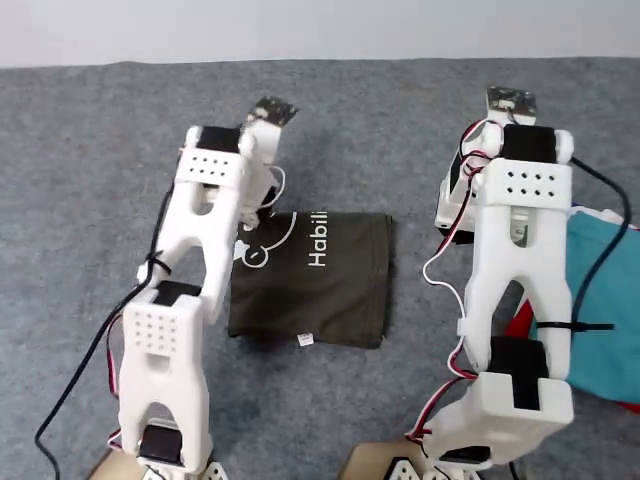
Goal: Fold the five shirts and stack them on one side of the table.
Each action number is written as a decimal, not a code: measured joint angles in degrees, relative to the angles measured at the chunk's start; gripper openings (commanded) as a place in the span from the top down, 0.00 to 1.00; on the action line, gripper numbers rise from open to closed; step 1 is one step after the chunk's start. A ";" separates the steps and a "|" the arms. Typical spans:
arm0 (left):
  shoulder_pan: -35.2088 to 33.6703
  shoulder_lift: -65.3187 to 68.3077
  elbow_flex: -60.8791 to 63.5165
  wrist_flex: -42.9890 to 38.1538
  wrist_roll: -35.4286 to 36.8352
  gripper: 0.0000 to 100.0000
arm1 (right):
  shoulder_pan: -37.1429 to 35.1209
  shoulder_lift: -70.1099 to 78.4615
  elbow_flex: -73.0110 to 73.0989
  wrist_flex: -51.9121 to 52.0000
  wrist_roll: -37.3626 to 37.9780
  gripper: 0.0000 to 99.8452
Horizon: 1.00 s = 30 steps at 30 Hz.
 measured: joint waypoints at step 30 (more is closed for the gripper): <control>2.20 -5.71 -6.33 10.73 5.54 0.99 | -2.73 0.00 0.26 0.00 0.00 0.99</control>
